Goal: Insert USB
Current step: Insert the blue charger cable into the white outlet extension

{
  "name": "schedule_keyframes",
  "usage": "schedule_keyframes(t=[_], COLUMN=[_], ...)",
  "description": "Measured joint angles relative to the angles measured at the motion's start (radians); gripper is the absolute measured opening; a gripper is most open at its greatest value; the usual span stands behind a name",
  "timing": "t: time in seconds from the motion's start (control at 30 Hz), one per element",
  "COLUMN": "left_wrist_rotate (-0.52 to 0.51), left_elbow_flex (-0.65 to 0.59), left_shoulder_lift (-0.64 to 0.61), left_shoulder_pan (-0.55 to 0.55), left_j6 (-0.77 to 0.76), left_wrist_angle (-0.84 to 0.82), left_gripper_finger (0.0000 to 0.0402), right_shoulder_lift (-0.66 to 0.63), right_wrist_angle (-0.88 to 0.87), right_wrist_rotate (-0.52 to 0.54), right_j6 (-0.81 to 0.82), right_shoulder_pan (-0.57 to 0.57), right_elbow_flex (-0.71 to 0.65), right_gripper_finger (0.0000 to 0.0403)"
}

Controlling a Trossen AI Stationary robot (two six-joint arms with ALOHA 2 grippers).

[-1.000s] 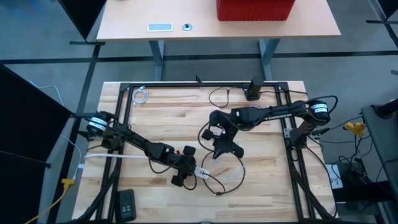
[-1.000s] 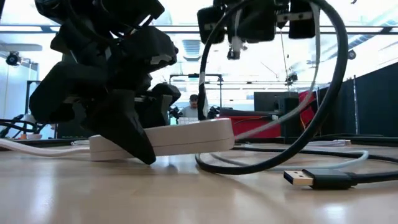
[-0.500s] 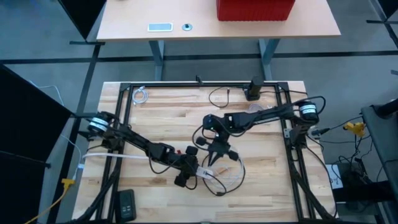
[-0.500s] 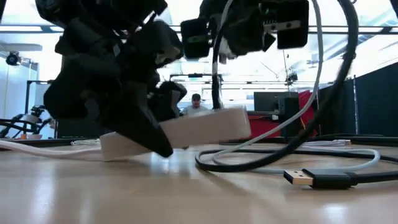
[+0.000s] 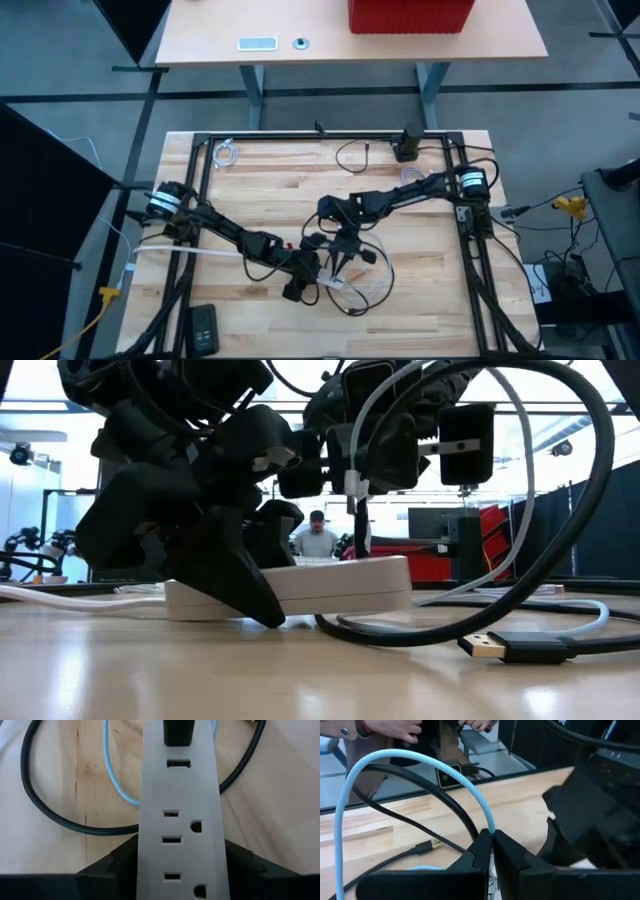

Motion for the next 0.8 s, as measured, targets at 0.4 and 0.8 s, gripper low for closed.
schedule_keyframes(t=[0.4, 0.8], left_wrist_rotate=[-0.018, -0.018], left_elbow_flex=[0.000, 0.000], left_shoulder_lift=[-0.001, -0.003], left_shoulder_pan=[0.000, -0.003], left_j6=[-0.016, 0.036], left_wrist_angle=[0.004, 0.003], left_gripper_finger=[0.0193, 0.0193], right_shoulder_lift=[0.038, 0.033], right_wrist_angle=[0.091, 0.089], right_wrist_rotate=[-0.031, -0.082], right_j6=[-0.002, 0.026], right_shoulder_pan=[0.003, -0.027], right_elbow_flex=[0.002, 0.008], right_gripper_finger=[0.0000, 0.0000])
